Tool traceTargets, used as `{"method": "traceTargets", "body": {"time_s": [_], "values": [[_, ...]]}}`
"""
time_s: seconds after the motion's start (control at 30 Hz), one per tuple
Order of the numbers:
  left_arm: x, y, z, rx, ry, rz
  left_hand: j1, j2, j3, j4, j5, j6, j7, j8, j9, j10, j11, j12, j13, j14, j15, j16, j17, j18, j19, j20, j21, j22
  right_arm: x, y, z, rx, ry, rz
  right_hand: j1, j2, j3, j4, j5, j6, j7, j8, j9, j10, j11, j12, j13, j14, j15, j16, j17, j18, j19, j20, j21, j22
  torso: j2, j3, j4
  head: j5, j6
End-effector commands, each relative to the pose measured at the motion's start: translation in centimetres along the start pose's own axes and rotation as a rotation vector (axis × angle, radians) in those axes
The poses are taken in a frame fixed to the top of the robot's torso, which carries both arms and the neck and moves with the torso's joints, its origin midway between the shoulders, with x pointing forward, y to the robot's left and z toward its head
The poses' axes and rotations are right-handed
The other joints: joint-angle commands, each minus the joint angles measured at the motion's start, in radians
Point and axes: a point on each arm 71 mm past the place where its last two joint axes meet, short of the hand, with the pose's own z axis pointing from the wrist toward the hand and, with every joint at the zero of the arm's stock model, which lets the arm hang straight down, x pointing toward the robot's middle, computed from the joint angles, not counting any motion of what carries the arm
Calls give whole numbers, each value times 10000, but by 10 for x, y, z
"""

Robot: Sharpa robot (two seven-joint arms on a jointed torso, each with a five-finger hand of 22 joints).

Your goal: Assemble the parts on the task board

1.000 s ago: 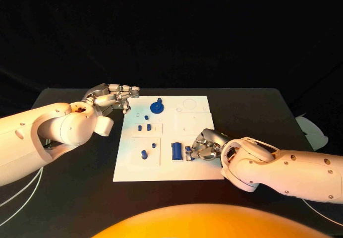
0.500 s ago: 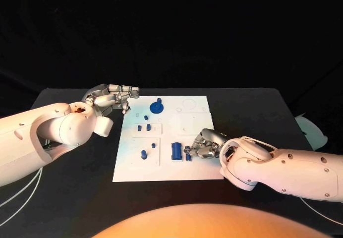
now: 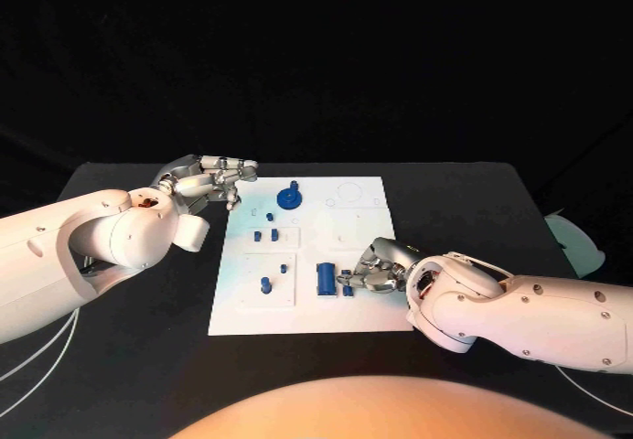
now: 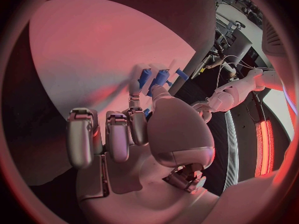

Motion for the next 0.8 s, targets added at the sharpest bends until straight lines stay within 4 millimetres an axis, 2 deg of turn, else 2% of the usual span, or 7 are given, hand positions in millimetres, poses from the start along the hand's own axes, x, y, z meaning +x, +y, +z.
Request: {"method": "traceTargets", "body": {"time_s": [0.03,0.17,0.3,0.47,0.8], "values": [[2,-1,0,29,201,-58,28,53,-8,-75,28,-84,13,30,-16,-51,16,33,12,-91,10,-22,-11,78,14,0,-64,-9,0,1,-2,-215,19,-197,492,32,39,-163,-85,-26,5,40,26,384,-29,29,1403,976,-66,56,2411,-70,651,-48,-9,2339,0,7,7,-9,2],[2,0,0,28,199,-58,28,53,-8,-75,28,-84,13,30,-16,-51,16,33,12,-91,10,-22,-11,78,14,0,-64,-9,0,1,-4,-400,93,-468,979,-31,-31,-322,-577,-51,11,45,55,372,-28,1,1401,974,-65,52,2403,-67,642,-55,-30,2333,-2,5,2,2,2],[2,0,0,22,190,-56,28,53,-8,-75,28,-84,13,30,-16,-51,16,33,12,-91,10,-22,-11,78,14,0,-64,-9,-1,0,-8,-613,112,-640,1174,-79,-189,-320,-978,-63,28,48,74,361,-11,-29,1394,974,-53,52,2404,-65,637,-47,-41,2330,1,6,-1,29,2],[1,0,0,11,174,-54,28,53,-8,-75,28,-84,13,30,-16,-51,16,33,12,-91,10,-22,-11,78,14,0,-64,-9,-4,-2,-11,-847,-69,-704,1140,-35,-287,-218,-1083,-34,30,64,88,398,-6,56,1455,986,-48,75,2456,-84,670,-41,52,2355,0,4,-12,44,2],[1,0,0,3,180,-56,28,53,-8,-75,28,-84,13,30,-16,-51,16,33,12,-91,10,-22,-11,78,14,0,-64,-9,-4,-5,-10,-859,-19,-859,1150,13,-312,-176,-1093,-7,15,81,98,427,-16,121,1498,988,-50,79,2465,-87,677,-41,71,2360,-1,-1,7,11,2]]}}
